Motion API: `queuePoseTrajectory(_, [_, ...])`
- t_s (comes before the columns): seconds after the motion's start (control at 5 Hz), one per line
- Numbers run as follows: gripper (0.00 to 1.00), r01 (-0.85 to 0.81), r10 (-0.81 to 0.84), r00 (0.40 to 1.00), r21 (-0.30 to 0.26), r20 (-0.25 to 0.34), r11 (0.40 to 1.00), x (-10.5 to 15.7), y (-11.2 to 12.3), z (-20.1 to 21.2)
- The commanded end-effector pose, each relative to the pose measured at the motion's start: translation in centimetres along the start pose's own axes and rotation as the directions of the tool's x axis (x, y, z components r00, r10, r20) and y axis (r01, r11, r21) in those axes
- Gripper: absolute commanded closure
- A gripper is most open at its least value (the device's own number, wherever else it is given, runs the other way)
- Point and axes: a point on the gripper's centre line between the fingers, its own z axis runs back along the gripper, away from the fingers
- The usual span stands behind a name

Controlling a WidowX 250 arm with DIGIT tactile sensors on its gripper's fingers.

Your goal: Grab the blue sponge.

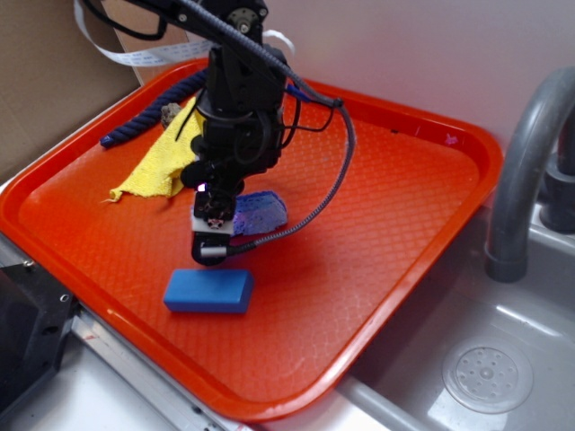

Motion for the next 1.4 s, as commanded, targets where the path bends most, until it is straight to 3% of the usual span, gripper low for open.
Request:
queuePoseTrajectory(0.0, [1.0, -0.007, 0.007, 0.999, 0.014, 0.032, 1.0, 0.0, -1.1, 0.4])
queuePoseTrajectory(0.2, [1.0, -0.015, 0.015, 0.999, 0.019, 0.036, 1.0, 0.1, -1.2, 0.5])
queuePoseTrajectory(0.4, [1.0, -0.121, 0.115, 0.99, 0.082, 0.077, 0.989, -1.1, -0.8, 3.5])
queuePoseTrajectory(0.6, [1.0, -0.242, 0.235, 0.964, 0.045, 0.121, 0.969, -2.8, 0.3, 7.5])
queuePoseTrajectory(1.0, [1.0, -0.407, 0.413, 0.856, -0.088, 0.312, 0.909, -7.3, 2.8, 14.2])
queuePoseTrajectory(1.2, [1.0, -0.507, 0.511, 0.79, -0.109, 0.338, 0.855, -8.4, 3.1, 15.7])
